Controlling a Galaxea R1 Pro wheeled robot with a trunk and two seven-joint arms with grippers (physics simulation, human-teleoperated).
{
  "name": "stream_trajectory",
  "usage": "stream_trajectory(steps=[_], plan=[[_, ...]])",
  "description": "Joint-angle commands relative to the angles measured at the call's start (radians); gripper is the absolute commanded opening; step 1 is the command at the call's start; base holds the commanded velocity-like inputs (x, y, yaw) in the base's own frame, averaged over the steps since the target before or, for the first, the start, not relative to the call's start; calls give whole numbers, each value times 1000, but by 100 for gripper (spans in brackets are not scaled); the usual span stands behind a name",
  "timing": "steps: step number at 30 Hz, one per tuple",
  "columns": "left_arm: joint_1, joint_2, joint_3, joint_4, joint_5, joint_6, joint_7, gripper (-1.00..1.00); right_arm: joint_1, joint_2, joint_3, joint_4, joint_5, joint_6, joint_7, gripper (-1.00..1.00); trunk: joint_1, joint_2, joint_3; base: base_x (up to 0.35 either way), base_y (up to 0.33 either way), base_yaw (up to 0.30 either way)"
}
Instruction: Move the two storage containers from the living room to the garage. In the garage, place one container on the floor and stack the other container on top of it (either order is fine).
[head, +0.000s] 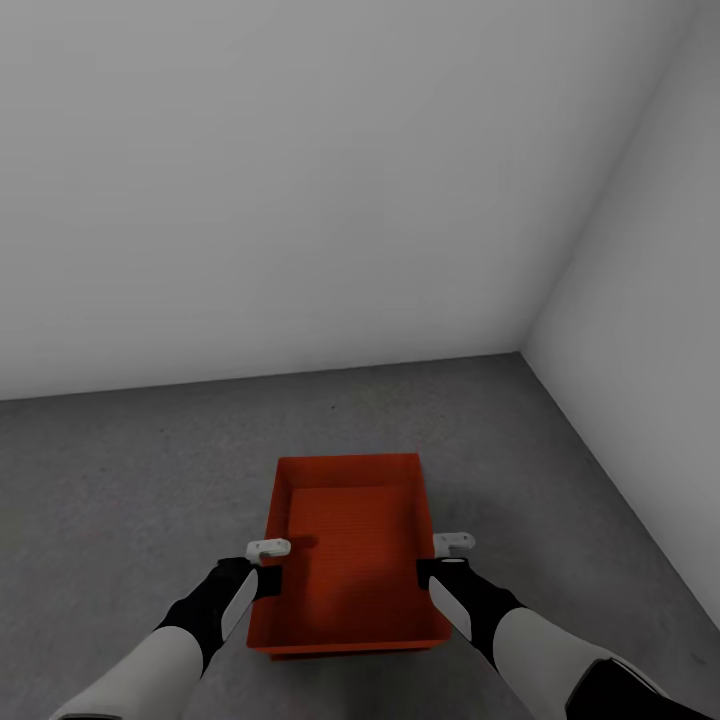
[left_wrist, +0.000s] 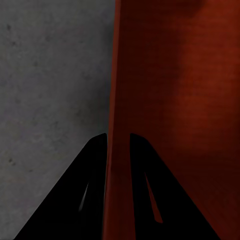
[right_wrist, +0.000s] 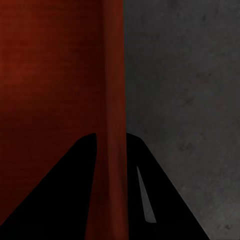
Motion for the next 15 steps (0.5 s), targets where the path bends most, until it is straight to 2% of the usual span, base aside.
stream_trajectory(steps=[1, 8, 15], plan=[[0, 1, 22, -1, -19, 8, 12, -100, -1, -22, -24, -3, 29, -41, -55, -100, 0, 0, -1, 0, 0, 0], [0, 1, 22, -1, -18, 8, 12, -100, -1, -22, -24, -3, 29, -41, -55, -100, 0, 0, -1, 0, 0, 0], [0, 1, 22, -1, -18, 8, 12, -100, -1, -22, -24, -3, 28, -41, -55, -100, 23, -42, -19, 0, 0, 0]])
